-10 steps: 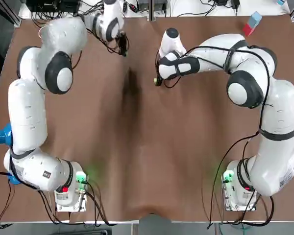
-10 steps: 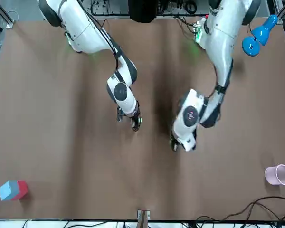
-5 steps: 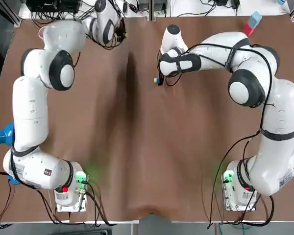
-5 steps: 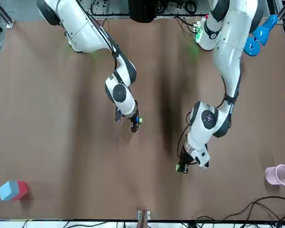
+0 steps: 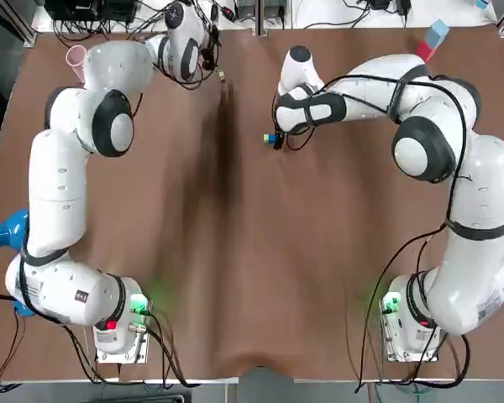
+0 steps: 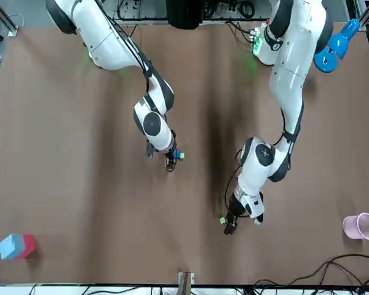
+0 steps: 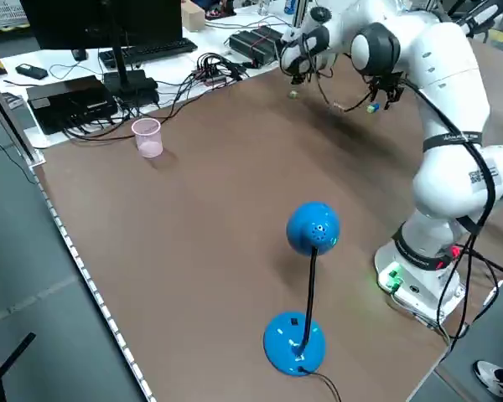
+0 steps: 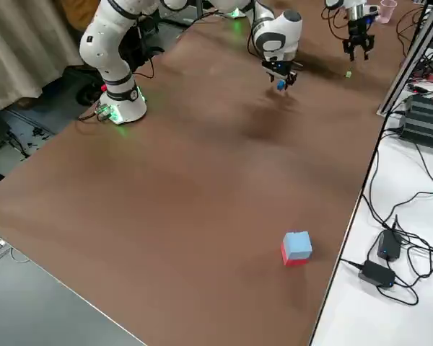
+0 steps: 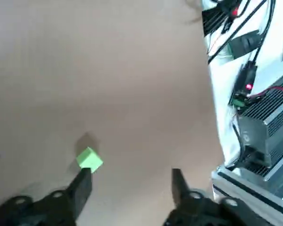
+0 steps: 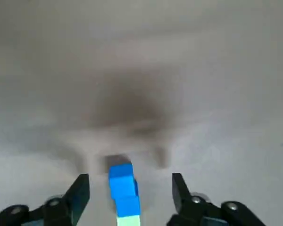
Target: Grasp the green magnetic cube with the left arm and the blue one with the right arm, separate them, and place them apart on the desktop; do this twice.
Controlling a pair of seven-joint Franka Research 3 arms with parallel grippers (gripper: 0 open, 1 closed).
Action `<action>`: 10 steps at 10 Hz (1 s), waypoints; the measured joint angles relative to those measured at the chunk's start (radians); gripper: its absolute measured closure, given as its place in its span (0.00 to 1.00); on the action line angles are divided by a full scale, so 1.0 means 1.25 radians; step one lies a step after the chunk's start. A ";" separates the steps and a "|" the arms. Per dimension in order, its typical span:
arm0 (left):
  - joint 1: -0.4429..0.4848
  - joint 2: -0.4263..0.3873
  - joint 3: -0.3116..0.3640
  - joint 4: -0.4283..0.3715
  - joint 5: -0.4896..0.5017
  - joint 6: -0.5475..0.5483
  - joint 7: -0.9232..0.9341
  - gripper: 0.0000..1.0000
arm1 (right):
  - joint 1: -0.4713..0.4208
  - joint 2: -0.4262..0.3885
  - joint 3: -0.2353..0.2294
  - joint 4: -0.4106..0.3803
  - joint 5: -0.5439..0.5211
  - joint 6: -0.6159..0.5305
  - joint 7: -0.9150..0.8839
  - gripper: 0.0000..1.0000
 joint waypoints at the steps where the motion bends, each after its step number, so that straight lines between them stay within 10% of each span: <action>1: -0.002 -0.045 -0.007 0.000 -0.004 -0.123 -0.011 0.11 | 0.000 0.000 0.004 0.000 0.005 0.015 0.000 0.22; 4: -0.068 -0.117 -0.018 -0.024 -0.010 -0.371 -0.203 0.11 | 0.000 0.000 0.005 -0.002 0.007 0.030 0.000 0.29; 10: -0.226 -0.061 -0.015 -0.049 -0.188 -0.337 -0.381 0.13 | -0.003 0.000 0.004 -0.014 0.006 0.030 -0.001 0.40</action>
